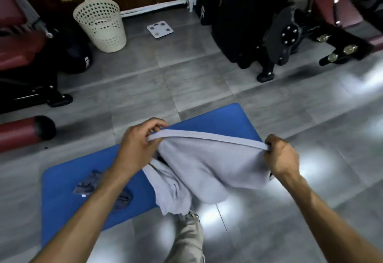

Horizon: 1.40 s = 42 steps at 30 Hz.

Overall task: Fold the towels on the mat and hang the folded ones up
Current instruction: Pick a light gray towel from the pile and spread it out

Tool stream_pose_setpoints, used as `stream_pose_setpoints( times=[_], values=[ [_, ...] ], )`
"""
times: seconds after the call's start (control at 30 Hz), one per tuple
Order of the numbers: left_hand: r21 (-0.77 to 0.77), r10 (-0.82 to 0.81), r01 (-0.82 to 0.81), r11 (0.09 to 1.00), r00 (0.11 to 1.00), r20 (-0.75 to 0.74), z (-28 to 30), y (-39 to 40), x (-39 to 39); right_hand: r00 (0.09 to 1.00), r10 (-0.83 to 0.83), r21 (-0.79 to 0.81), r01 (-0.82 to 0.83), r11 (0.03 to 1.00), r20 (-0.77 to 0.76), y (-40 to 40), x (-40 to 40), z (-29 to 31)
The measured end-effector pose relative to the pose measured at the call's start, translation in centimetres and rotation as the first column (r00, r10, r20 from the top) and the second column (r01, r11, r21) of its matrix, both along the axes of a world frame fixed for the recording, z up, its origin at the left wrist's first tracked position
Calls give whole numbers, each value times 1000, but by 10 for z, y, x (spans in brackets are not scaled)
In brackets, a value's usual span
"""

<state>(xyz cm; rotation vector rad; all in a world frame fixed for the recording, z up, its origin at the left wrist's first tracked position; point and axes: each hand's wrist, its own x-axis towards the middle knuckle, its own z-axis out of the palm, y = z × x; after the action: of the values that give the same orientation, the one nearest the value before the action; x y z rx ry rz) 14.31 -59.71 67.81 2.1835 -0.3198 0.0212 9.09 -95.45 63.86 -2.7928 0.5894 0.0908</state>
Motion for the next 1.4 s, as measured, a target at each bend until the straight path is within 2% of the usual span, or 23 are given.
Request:
stream_pose_setpoints(
  times=[0.07, 0.1, 0.17, 0.23, 0.3, 0.37, 0.43, 0.53, 0.6, 0.67, 0.73, 0.8, 0.83, 0.9, 0.97, 1.03, 1.1, 1.17, 1.2, 1.23, 1.33, 1.4],
  values=[
    [320, -49, 16, 947, 994, 95, -19, 0, 31, 996, -75, 10, 75, 997, 54, -27, 25, 2],
    [409, -65, 30, 912, 995, 73, -32, -2, 44, 994, -75, 1, 75, 997, 79, -35, 35, 2],
    [449, -32, 44, 892, 999, -36, -65, -12, 68, 994, -12, -37, 16, 999, 107, -48, 54, -3],
    [435, 22, 16, 900, 996, -82, -94, -18, 81, 988, 74, -71, -65, 995, 138, -60, 71, -13],
    [348, 58, -2, 937, 987, -151, -112, -17, 83, 978, 96, -61, -86, 994, 185, -72, 86, -21],
    [207, 73, -25, 978, 971, -229, -126, -19, 81, 981, 40, -3, -40, 999, 190, -82, 99, -29],
    [144, 152, -114, 983, 946, -287, -145, -23, 79, 991, -34, 76, 25, 997, 129, -88, 109, -40],
    [108, 255, -231, 967, 870, -421, -172, -35, 76, 990, 78, 43, -84, 996, 119, -108, 119, -70],
    [101, 248, -230, 968, 812, -529, -185, -47, 69, 989, 143, -21, -142, 990, 39, -121, 123, -94],
    [82, 240, -241, 967, 758, -606, -193, -64, 60, 982, 185, -12, -185, 983, 27, -134, 125, -115],
    [106, 267, -252, 962, 781, -565, -196, -81, 50, 997, 75, 77, -75, 994, 9, -149, 130, -126],
    [177, 278, -219, 960, 834, -477, -194, -96, 40, 996, -85, 278, 86, 957, -14, -168, 134, -134],
    [278, 316, -210, 937, 849, -423, -196, -102, 34, 989, -145, 396, 138, 908, -13, -179, 137, -136],
    [522, 394, -230, 822, 890, -229, -202, -113, 24, 970, -243, 592, 194, 782, 3, -198, 142, -139],
    [535, 447, -315, 784, 884, -136, -210, -123, 21, 949, -315, 669, 239, 703, -7, -214, 147, -139],
    [445, 581, -473, 760, 801, -142, -229, -126, 19, 927, -375, 642, 305, 703, -29, -222, 156, -142],
    [405, 769, -665, 627, 610, -191, -253, -120, 17, 930, -364, 612, 313, 726, -44, -224, 166, -154],
    [337, 843, -787, 517, 398, -363, -284, -105, 20, 964, -258, 570, 244, 784, -58, -219, 181, -177],
    [301, 836, -812, 500, 364, -410, -300, -95, 24, 978, -202, 536, 199, 821, -53, -216, 194, -193],
    [318, 841, -808, 496, 354, -410, -314, -84, 29, 980, -191, 521, 189, 833, -50, -212, 211, -213],
    [394, 823, -722, 568, 490, -288, -341, -53, 53, 995, -91, 409, 101, 907, -46, -192, 261, -265],
    [386, 772, -670, 634, 578, -266, -360, -27, 87, 999, -40, 347, 31, 937, 21, -178, 296, -298]
  ],
)
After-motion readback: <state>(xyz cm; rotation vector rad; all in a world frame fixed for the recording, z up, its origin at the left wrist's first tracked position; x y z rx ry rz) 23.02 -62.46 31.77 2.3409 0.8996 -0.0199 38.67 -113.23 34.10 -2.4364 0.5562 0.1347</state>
